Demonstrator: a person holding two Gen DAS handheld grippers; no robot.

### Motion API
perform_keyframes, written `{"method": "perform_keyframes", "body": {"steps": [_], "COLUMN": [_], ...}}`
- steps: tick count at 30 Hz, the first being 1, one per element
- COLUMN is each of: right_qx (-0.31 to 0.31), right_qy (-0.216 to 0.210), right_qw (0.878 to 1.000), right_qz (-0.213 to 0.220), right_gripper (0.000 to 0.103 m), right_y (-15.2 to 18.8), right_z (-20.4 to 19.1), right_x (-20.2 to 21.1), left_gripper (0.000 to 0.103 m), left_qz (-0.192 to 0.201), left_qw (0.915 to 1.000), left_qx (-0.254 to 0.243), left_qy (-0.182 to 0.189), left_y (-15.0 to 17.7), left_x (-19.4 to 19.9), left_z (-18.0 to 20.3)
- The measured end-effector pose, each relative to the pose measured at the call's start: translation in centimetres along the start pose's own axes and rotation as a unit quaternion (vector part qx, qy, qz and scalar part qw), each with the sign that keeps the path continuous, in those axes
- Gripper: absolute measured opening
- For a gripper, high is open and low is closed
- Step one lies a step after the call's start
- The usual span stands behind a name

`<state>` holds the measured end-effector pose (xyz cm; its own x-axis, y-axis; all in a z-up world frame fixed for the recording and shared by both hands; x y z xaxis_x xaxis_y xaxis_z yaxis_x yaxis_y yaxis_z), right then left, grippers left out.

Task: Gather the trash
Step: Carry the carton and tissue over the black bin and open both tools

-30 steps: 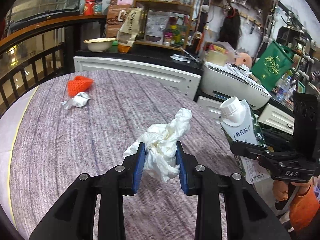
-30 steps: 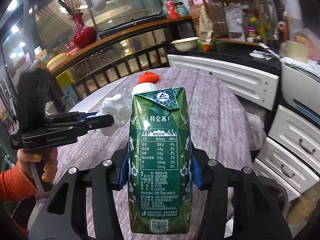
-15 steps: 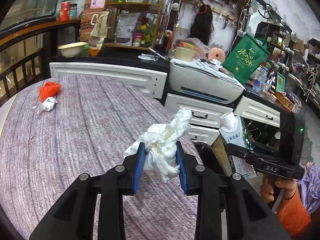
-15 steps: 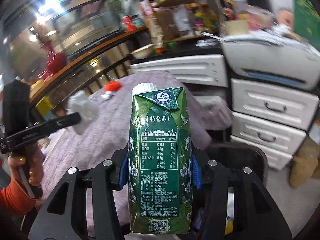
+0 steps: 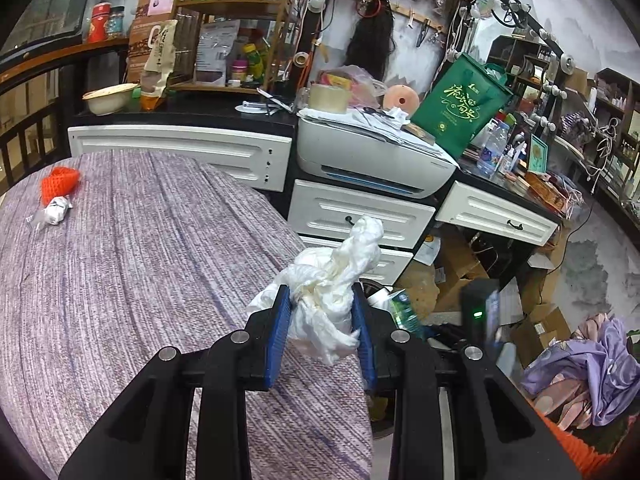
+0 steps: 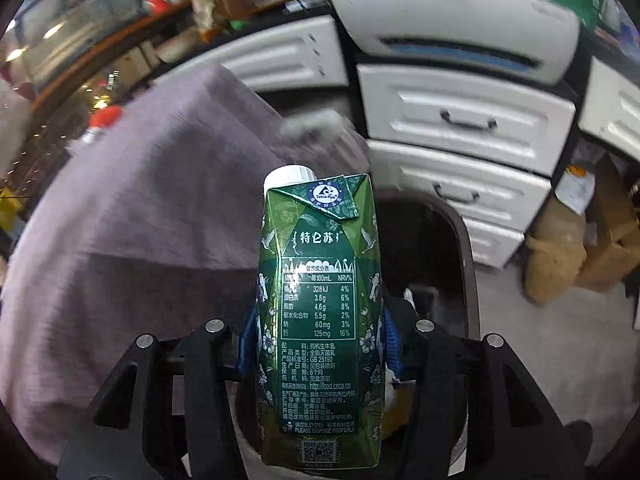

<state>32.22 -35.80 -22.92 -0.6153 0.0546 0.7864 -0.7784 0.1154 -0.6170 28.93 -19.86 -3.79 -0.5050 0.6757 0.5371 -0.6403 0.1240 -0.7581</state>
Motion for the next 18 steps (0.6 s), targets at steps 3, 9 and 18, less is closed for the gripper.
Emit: {"method": "perform_keyframes", "body": {"steps": [3, 9, 18], "right_qx": [-0.017, -0.021, -0.038], "right_qy": [0.018, 0.039, 0.052], "right_qw": [0.999, 0.997, 0.997], "right_qz": [-0.031, -0.060, -0.042], "right_gripper": [0.050, 0.057, 0.073], "right_y": [1.1, 3.2, 3.4], "right_z": [0.8, 1.9, 2.9], "right_x": [-2.3, -4.4, -2.2], "left_gripper": [0.030, 0.030, 0.030], "left_qz": [-0.004, -0.009, -0.017], "left_qw": [1.0000, 0.9998, 0.9991], "left_qx": [-0.005, -0.008, -0.016], "left_qy": [0.005, 0.014, 0.035], "left_y": [0.2, 0.3, 0.4], "left_x": [-0.4, -1.0, -2.2], "left_z": [0.7, 1.7, 3.6]}}
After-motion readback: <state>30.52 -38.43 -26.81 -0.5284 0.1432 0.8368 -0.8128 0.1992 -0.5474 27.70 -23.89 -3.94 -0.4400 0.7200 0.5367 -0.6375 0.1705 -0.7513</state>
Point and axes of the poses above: each gripper's, at about its wrist camera, not at the fingertips, and x roughly against the way its jaws point, z to its right, y to its underside, the point moved 8 cm from there along -x, roughly the way its jaws point, and after that the axes turned 14 degrees about y, right-handed, at the moved point
